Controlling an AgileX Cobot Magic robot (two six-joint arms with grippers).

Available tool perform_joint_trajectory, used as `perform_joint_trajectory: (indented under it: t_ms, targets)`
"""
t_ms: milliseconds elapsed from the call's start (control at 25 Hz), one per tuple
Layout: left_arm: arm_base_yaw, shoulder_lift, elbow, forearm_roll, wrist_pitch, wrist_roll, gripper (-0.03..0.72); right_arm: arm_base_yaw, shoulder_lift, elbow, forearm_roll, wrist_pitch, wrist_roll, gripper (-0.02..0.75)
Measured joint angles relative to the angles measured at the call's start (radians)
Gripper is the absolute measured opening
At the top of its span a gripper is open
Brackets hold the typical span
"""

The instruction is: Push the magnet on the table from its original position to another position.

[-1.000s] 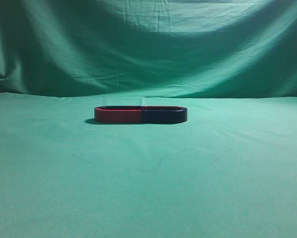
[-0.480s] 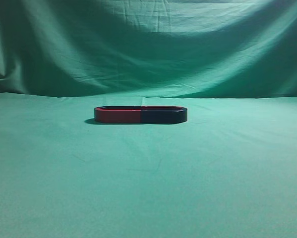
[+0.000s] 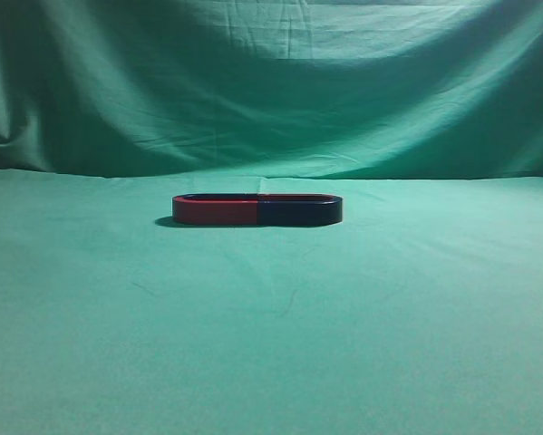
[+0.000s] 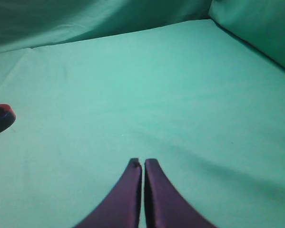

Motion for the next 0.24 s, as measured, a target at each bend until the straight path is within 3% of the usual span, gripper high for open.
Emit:
perform_joint_trajectory:
  t_ms: [240]
  targets:
    - [0.000,0.000,0.000,0.000,0.000,0.000,0.372,0.000,0.000,0.000,0.000,0.000,0.000,0.000]
